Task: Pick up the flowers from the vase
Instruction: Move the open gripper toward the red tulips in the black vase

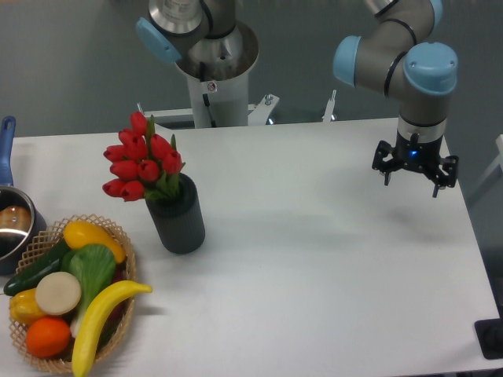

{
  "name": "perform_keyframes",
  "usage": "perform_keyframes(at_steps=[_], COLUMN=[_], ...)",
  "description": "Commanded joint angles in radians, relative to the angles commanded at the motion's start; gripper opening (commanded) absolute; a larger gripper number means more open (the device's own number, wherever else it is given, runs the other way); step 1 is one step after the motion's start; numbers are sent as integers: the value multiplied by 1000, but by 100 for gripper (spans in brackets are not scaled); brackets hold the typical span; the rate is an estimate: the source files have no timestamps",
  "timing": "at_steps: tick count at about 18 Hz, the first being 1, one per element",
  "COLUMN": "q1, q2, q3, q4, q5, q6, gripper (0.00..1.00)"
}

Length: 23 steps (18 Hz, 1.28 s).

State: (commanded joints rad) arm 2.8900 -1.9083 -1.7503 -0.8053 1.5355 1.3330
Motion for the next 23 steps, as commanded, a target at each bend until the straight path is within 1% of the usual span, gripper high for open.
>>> perform_keyframes(at_steps=[4, 6, 7, 9, 12, 14, 16, 18, 20, 21, 23], q1=[-26, -34, -37, -37, -43, -76, -124, -152, -155, -155, -156], q2=[9, 9, 8, 12, 73, 94, 98, 127, 152, 167, 201], q3=[0, -3, -17, -52, -106, -158, -164, -163, -160, -156, -158], q4=[-2, 2, 3, 35, 31, 37, 40, 40, 40, 38, 38], q5=[-2, -20, -49, -106, -156, -161, -176, -237, -342, -369, -376], q6=[-3, -18, -20, -21, -26, -24, -31, -75, -112, -126, -124], gripper=[100, 100, 100, 100, 100, 100, 100, 100, 100, 100, 100])
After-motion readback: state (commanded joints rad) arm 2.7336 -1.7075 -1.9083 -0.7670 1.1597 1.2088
